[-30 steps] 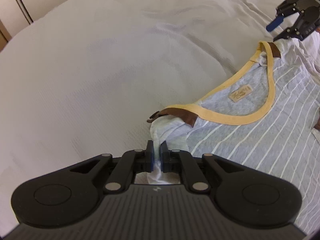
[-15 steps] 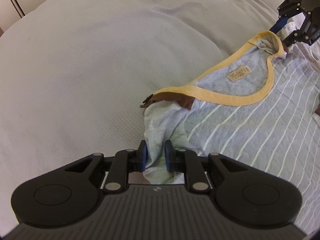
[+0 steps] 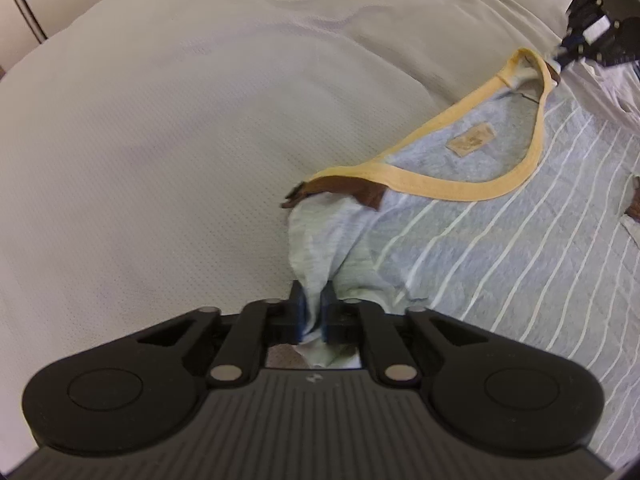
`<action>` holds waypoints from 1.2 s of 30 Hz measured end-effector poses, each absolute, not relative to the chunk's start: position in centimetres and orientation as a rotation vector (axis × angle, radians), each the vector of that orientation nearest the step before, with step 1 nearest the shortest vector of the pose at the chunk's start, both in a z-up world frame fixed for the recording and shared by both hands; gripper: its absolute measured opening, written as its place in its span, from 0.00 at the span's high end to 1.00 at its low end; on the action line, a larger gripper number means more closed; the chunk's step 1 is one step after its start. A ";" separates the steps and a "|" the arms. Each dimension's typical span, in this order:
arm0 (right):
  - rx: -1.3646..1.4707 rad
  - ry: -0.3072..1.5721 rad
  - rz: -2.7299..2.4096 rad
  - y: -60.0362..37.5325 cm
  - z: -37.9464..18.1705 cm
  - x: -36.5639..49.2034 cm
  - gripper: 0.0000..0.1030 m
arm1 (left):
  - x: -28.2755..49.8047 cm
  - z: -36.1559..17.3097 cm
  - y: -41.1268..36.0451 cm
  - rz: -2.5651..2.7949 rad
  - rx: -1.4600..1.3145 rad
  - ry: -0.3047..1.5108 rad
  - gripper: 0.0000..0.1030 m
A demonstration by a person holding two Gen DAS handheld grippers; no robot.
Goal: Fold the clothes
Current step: 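Grasp the shirt edge near the collar with the right gripper while the left gripper holds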
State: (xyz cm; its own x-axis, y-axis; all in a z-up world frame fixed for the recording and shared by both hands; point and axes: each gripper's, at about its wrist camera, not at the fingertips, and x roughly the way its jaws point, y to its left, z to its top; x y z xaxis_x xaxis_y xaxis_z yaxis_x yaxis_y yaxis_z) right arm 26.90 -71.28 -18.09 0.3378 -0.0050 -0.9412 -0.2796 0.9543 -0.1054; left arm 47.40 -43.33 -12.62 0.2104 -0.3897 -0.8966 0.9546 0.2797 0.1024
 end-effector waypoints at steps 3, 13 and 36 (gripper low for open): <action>-0.260 1.164 -0.029 -73.2 -17.1 26.2 0.99 | 47.8 -12.3 -42.7 -1.075 0.756 0.908 0.95; -0.084 1.071 0.128 -72.8 -14.4 27.5 0.43 | 49.2 -12.7 -42.9 -1.120 0.672 0.988 0.74; -0.251 0.991 0.079 -70.1 -10.4 30.8 1.00 | 50.5 -5.8 -42.2 -1.024 0.671 0.692 1.00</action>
State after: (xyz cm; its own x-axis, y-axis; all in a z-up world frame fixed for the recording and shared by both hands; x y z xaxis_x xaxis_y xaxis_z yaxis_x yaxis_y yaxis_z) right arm 30.82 -70.11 -10.45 0.5480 -0.0480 -0.8351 -0.1798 0.9682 -0.1737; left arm 50.45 -42.17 -5.76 0.3543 -0.5216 -0.7761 0.9146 0.3664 0.1712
